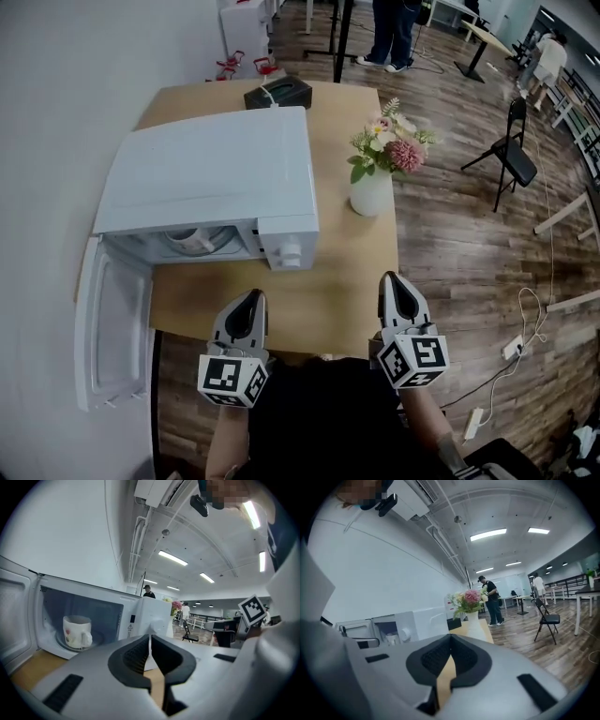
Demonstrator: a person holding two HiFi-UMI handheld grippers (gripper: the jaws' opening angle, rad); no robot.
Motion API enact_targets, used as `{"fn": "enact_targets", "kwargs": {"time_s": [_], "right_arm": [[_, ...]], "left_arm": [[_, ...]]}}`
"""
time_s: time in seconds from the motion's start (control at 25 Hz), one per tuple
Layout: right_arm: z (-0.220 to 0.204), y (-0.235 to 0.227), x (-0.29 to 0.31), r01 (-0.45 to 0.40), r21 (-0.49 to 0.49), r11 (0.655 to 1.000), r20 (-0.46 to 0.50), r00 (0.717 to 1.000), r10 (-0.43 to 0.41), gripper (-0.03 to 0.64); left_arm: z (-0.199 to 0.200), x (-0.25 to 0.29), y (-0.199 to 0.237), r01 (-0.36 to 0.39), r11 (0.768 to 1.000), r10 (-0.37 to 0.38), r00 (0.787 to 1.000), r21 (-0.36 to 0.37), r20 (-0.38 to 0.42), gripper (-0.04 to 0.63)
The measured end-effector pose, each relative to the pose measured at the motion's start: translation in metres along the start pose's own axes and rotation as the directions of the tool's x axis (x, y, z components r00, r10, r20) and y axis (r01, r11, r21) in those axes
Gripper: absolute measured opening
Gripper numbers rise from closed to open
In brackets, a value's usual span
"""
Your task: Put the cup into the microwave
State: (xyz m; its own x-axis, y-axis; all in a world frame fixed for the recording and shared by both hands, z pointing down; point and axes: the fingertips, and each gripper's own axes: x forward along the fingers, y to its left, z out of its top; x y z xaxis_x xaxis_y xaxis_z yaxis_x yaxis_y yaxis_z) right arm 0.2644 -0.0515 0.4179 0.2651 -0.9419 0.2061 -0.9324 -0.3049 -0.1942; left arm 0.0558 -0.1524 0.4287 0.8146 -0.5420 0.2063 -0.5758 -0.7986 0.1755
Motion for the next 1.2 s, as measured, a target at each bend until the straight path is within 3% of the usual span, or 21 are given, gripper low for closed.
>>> {"fn": "enact_targets", "kwargs": {"time_s": [0.2, 0.4, 1.2], "right_arm": [[-0.001, -0.032, -0.02, 0.089, 0.004, 0.996, 0.014, 0.996, -0.089, -0.006], [-0.001, -0.04, -0.029, 0.11, 0.015, 0.994, 0.017, 0.994, -0.11, -0.006], [-0.023, -0.009, -0.024, -0.005, 0.017, 1.0, -0.037, 0.999, 0.005, -0.006]], "left_arm": [[-0.004, 0.008, -0.008, 0.023, 1.0, -0.023, 1.0, 0.007, -0.011, 0.017], [-0.01, 0.014, -0.018, 0.049, 0.999, -0.049, 0.998, 0.01, -0.027, 0.017], [-0.022, 0.006, -0.019, 0.02, 1.0, -0.019, 0.998, 0.014, -0.051, 0.017]]}}
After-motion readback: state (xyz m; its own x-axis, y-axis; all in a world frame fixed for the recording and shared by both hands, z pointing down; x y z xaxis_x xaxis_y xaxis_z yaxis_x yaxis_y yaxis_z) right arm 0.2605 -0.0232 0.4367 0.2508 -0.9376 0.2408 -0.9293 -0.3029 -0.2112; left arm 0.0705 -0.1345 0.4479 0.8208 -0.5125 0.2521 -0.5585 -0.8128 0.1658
